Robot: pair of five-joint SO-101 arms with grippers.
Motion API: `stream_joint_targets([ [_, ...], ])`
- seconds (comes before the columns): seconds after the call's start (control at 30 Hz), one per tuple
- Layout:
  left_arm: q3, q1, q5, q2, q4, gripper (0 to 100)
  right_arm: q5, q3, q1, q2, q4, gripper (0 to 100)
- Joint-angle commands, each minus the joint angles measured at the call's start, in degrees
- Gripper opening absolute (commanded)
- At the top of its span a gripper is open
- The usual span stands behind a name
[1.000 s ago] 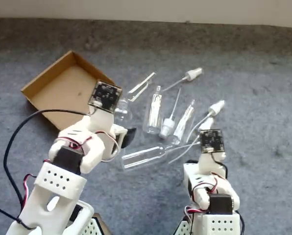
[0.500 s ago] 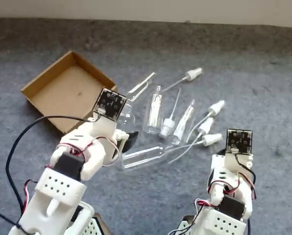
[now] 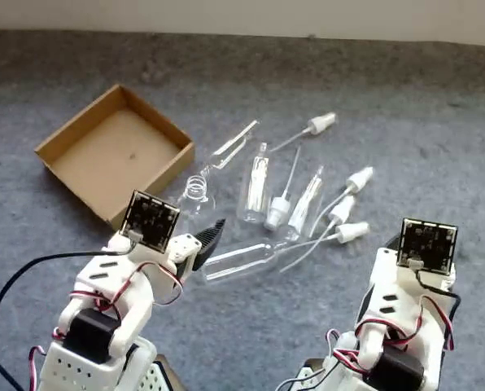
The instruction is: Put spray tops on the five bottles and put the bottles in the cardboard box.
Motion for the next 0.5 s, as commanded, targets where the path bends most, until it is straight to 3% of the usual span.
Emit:
stream_joint_targets([
  [0.0, 0.66, -1.10, -0.62, -4.53, 0.00, 19, 0.53, -8.66, 0.66, 11.47, 0.57, 14.2],
  [0.2, 1.54, -10.07, -0.18, -6.81, -0.26, 19, 0.35, -17.36, 0.48, 33.54, 2.15, 14.2],
  [0.3, 1.89, -11.03, 1.14, -8.13, -0.26, 19, -0.18, -20.00, -1.36, 43.30, 2.15, 14.3],
  [0.47, 4.35, -11.38, 5.01, -11.91, -0.26, 19, -10.55, -24.22, -6.37, 56.92, 1.98, 14.5],
])
